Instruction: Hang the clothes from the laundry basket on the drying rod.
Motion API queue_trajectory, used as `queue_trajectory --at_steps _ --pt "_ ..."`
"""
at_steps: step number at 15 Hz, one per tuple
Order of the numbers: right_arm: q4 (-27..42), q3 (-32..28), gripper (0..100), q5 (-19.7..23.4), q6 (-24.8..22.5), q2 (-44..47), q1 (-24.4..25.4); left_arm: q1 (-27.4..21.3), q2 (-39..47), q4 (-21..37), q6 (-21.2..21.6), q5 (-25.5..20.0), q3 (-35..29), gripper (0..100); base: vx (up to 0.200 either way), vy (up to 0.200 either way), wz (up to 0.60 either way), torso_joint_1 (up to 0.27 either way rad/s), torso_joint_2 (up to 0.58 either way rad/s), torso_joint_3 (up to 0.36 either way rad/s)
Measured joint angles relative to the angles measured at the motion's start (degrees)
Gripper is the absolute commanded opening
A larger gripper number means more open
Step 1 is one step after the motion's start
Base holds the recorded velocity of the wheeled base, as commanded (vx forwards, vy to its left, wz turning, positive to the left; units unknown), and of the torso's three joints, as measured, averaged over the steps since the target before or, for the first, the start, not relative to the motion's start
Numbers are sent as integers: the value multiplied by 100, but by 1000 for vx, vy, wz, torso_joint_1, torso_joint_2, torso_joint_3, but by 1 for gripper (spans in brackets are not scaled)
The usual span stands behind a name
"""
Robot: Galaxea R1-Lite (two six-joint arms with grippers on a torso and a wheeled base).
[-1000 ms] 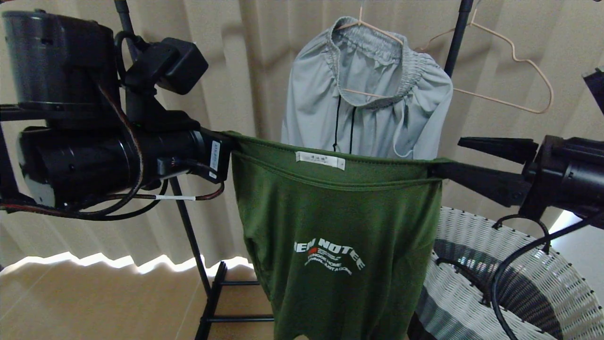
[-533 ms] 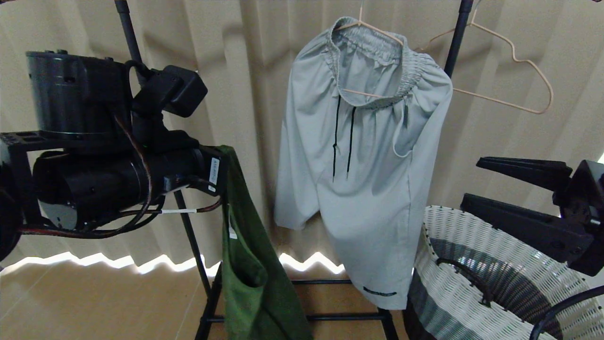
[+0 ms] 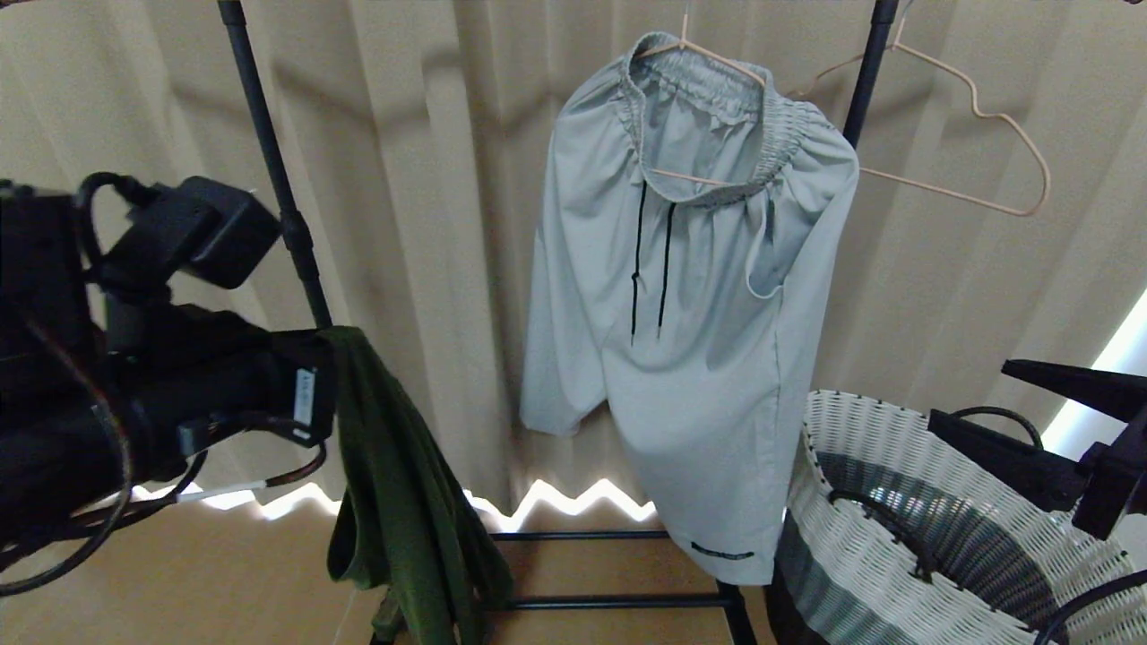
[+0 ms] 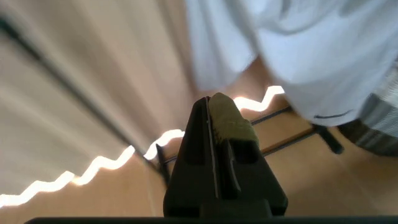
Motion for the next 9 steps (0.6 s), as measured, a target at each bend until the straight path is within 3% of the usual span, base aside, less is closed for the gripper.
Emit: queue_trajectory --at_steps 3,5,7,9 --pt "-868 581 100 -929 -30 1 -140 668 -934 5 -26 -168 929 0 0 0 0 0 0 0" --pt "-1458 968 100 -1145 -30 12 -154 913 -1274 -11 -162 -716 1167 0 0 0 0 0 0 0" --pt "-1807 1248 100 -1193 -27 10 -160 973 -1395 -116 -316 -901 1215 0 0 0 0 0 0 0" --pt "-1883 1406 100 -1285 -28 12 -171 981 -1381 -625 -419 -940 1353 0 0 0 0 0 0 0"
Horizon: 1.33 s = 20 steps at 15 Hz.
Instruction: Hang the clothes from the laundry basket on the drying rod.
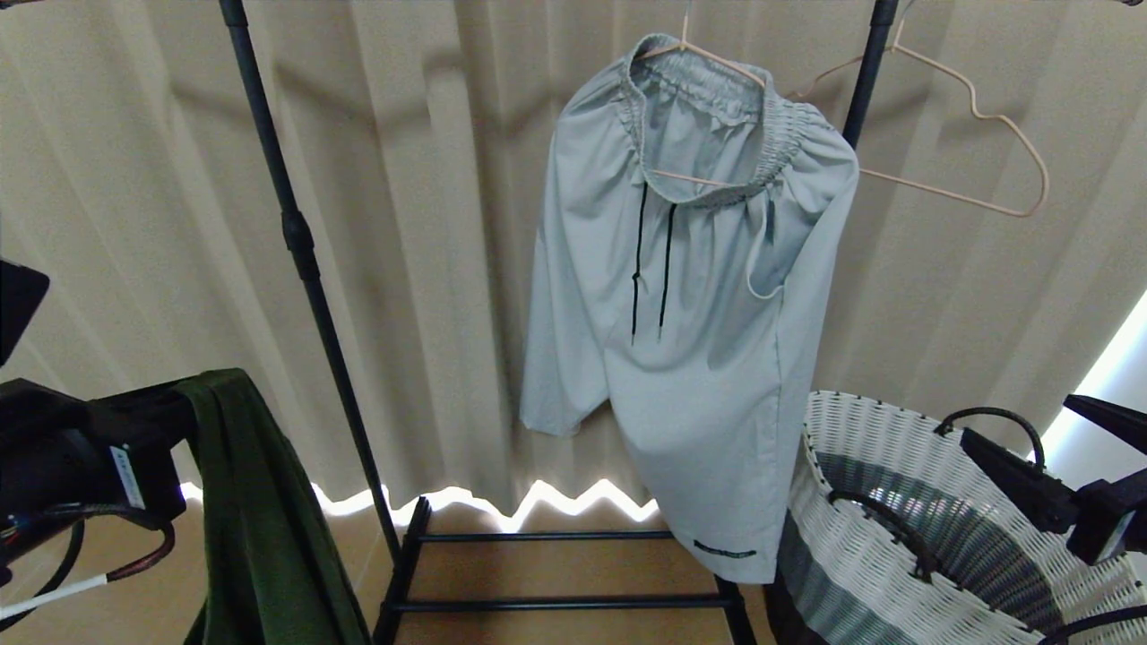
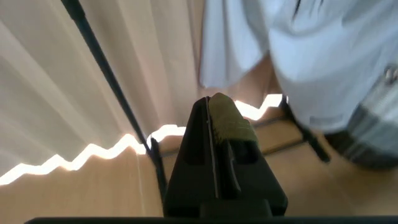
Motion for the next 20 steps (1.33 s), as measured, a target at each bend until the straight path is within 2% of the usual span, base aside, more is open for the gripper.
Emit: queue_trajectory --at_steps 3,6,10,15,20 --pt "30 52 100 -262 0 -6 -9 -110 30 -657 13 -20 433 0 0 0 0 0 0 0" --pt "61 80 100 -284 0 0 -16 -367 37 -713 27 -18 599 0 0 0 0 22 -233 -261" --pt "33 141 100 -282 0 -9 -71 -441 44 -736 33 -27 668 0 0 0 0 74 -472 -348" --pt "37 196 100 -282 1 7 -83 -595 78 -1025 51 -22 769 0 0 0 0 129 -470 -340" --pt "33 199 100 -282 -10 20 -83 -595 94 -1075 117 -18 845 0 0 0 0 170 -488 -312"
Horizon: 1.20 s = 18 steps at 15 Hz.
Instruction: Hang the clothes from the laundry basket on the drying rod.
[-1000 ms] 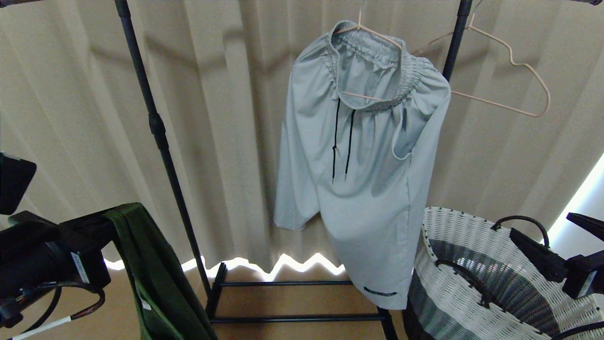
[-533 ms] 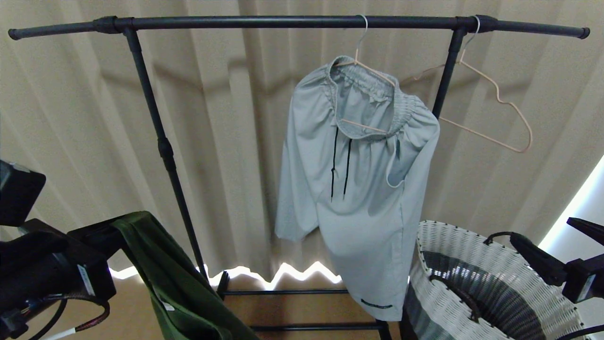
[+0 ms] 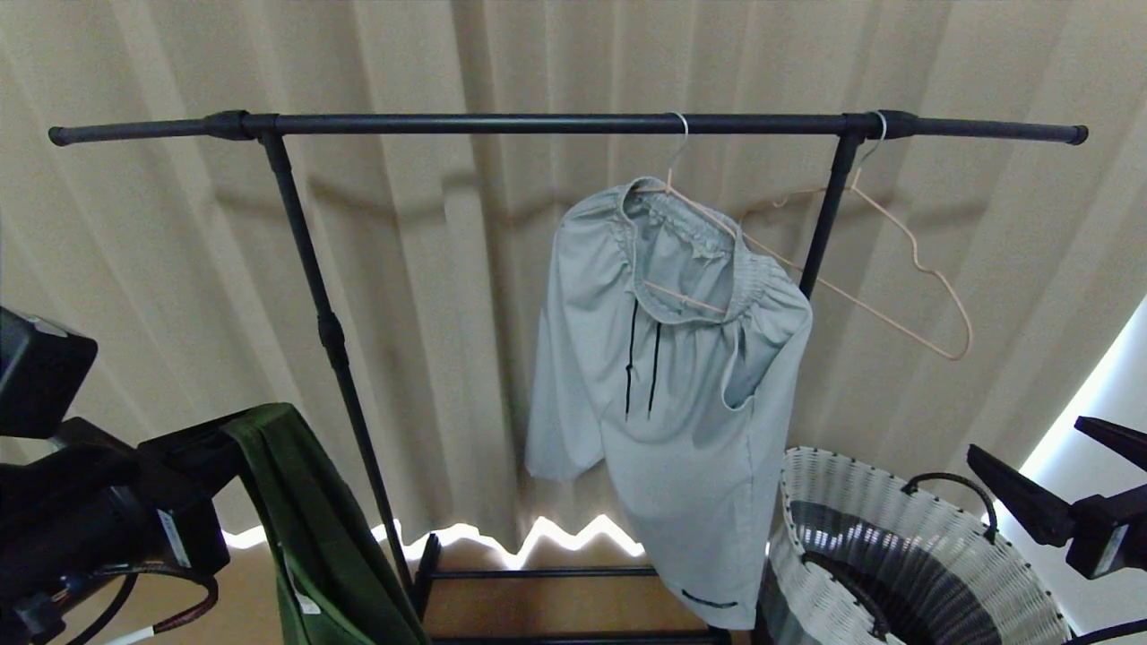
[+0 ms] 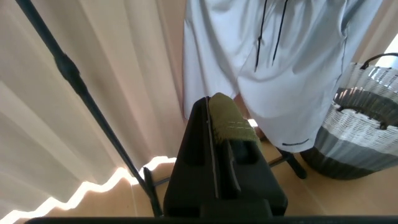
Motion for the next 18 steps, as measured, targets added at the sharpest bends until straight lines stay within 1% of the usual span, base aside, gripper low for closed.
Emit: queue_trajectory --at_steps 7,9,13,18 --pt "-24 16 100 6 7 2 0 -4 -40 0 48 2 132 0 0 0 0 198 -507 -307" --pt "-44 52 100 6 5 0 2 -4 -105 -5 48 2 134 0 0 0 0 90 -227 -137" --pt "-5 66 100 9 -12 5 0 -2 -146 6 55 -4 137 0 0 0 0 18 -35 -19" --pt "0 69 100 11 -17 13 4 -2 -145 13 41 -1 140 0 0 -200 0 7 1 2"
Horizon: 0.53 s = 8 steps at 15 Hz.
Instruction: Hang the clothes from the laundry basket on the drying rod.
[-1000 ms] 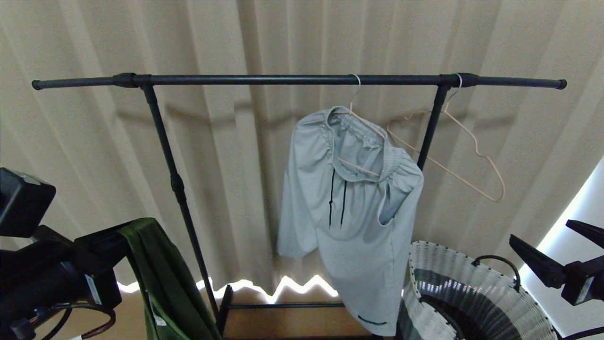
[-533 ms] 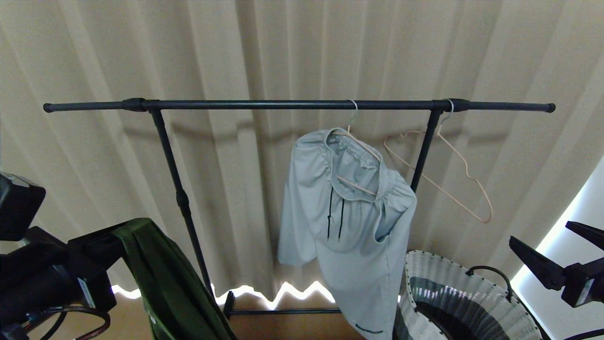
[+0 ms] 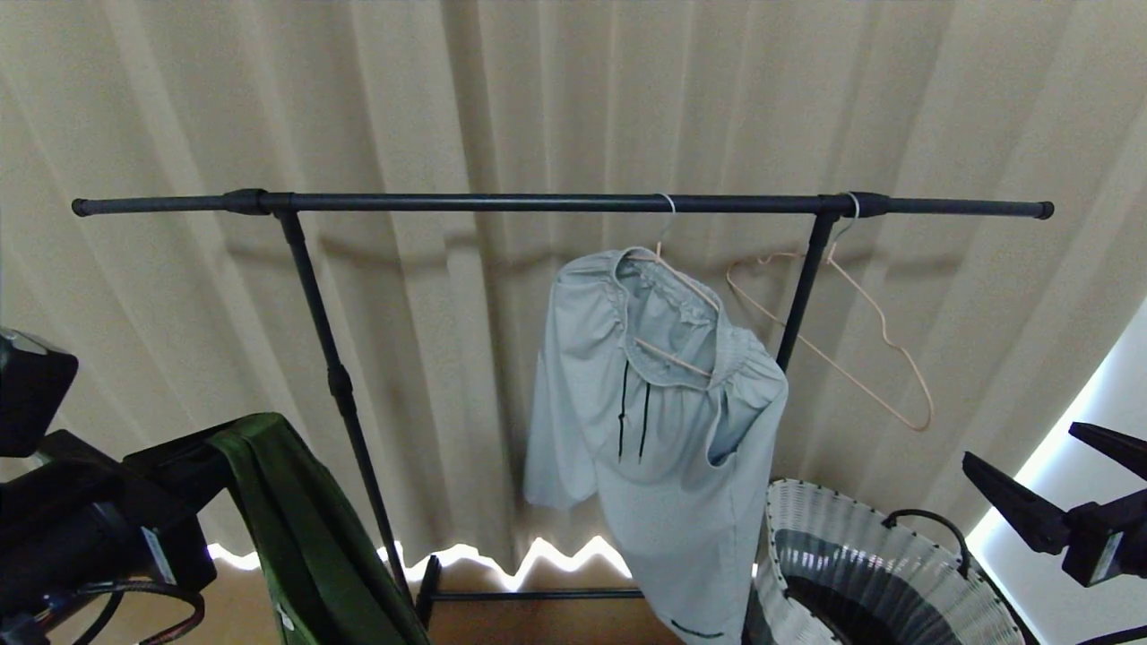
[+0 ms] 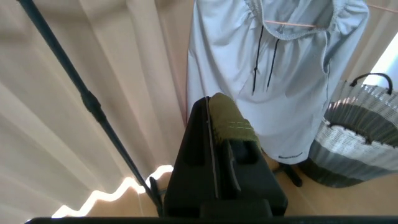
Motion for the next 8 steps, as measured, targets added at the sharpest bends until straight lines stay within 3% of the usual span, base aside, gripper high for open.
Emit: queue_trajectory --at_steps 1,8 --pt "1 5 100 -2 0 7 0 0 11 0 0 -5 0 0 0 -200 0 17 -7 -2" --pt "-29 24 100 30 2 72 41 5 -9 -9 -22 0 -4 0 0 0 0 0 0 0"
